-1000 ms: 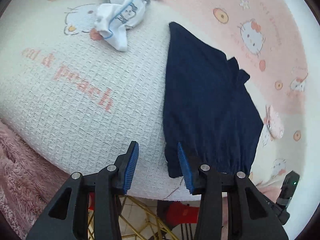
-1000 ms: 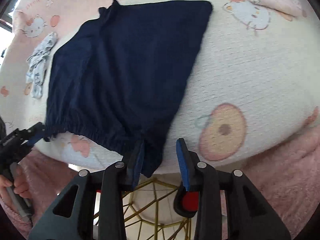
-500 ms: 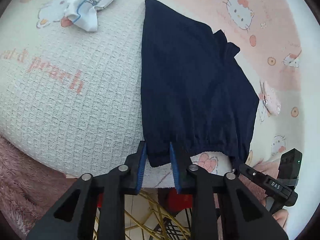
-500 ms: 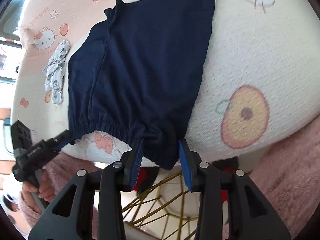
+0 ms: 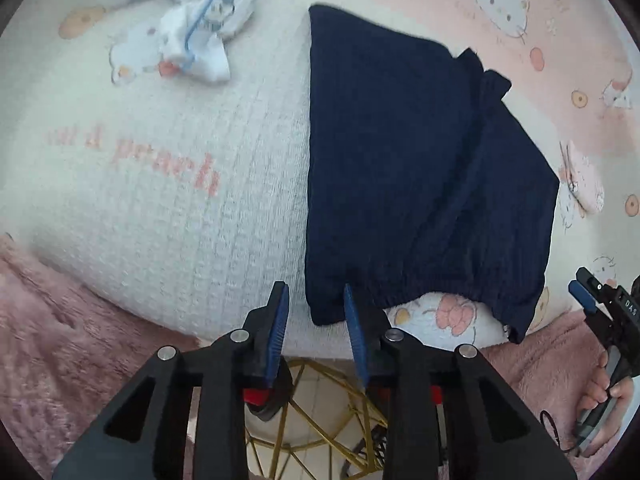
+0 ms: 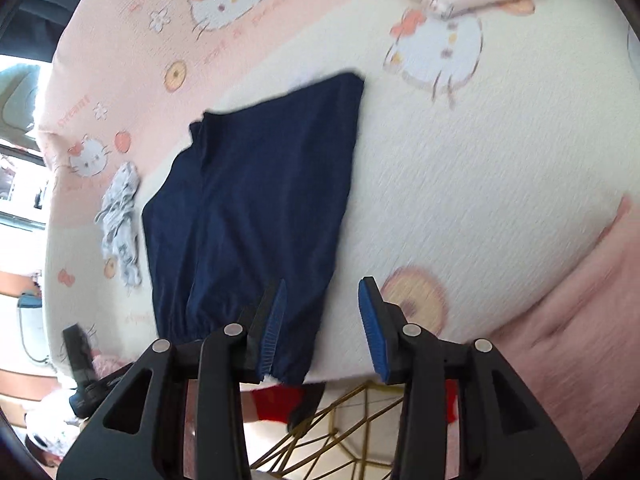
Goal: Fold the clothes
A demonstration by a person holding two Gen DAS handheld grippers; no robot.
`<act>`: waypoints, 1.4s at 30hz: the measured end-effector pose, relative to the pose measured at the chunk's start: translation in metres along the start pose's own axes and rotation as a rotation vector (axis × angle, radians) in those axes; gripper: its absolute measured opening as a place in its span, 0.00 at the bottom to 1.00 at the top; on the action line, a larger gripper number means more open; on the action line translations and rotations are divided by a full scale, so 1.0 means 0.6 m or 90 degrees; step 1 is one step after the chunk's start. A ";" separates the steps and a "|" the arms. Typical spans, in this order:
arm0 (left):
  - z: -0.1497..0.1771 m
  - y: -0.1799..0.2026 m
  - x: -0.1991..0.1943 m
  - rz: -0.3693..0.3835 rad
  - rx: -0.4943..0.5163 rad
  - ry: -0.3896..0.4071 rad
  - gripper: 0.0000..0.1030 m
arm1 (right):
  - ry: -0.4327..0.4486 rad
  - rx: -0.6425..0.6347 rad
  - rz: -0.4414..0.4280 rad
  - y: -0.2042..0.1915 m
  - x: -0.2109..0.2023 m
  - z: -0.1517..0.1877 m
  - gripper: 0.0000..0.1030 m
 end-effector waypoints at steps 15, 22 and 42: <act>-0.298 0.349 0.164 0.109 0.338 0.085 0.30 | 0.005 -0.046 0.064 0.017 0.135 -0.180 0.41; -0.319 0.389 0.227 0.078 0.406 0.055 0.07 | 0.037 -0.155 0.090 -0.010 0.167 -0.201 0.06; -0.273 0.285 0.060 0.055 0.345 0.157 0.17 | 0.099 0.069 -0.017 0.006 0.076 -0.175 0.32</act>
Point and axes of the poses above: each gripper's, at about its wrist camera, not at the fingertips, and x roughly the way its jaws point, y to its right, z to its underside, the point moved 3 cm from there along x, roughly the way its jaws point, and after that the axes turned 4 degrees about y, right-handed, at the moved point
